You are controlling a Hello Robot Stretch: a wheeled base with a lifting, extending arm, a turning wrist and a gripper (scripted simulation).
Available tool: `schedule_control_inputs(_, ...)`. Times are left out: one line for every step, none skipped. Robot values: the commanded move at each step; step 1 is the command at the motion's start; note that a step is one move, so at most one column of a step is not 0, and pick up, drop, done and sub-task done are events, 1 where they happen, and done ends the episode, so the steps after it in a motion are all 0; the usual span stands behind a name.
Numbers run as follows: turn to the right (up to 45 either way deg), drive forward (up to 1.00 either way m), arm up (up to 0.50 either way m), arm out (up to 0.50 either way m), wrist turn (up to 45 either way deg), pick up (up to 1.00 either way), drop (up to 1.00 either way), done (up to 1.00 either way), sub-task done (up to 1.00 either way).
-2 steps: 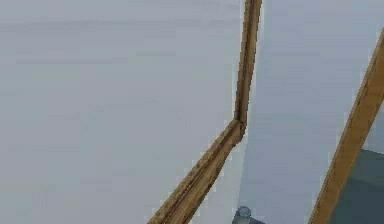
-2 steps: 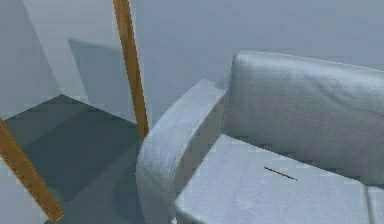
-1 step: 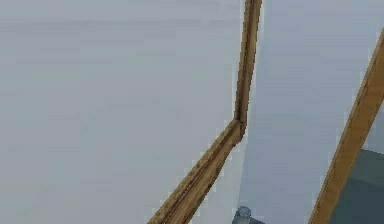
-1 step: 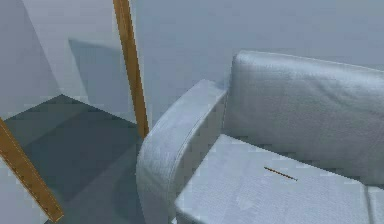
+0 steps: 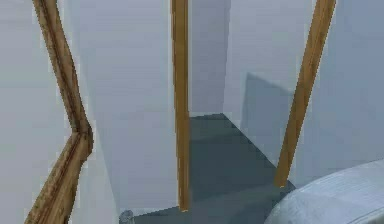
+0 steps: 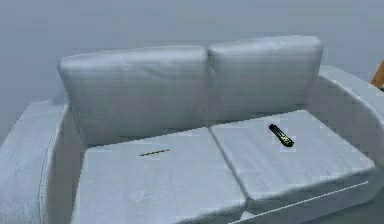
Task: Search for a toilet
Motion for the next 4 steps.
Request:
schedule_control_inputs(0.0, 0.9, 0.0, 0.0, 0.0, 0.0, 0.0, 0.0, 0.0)
schedule_control_inputs(21.0, 0.0, 0.0, 0.0, 0.0, 0.0, 0.0, 0.0, 0.0)
schedule_control_inputs(0.0, 0.1, 0.0, 0.0, 0.0, 0.0, 0.0, 0.0, 0.0)
schedule_control_inputs(45.0, 0.0, 0.0, 0.0, 0.0, 0.0, 0.0, 0.0, 0.0)
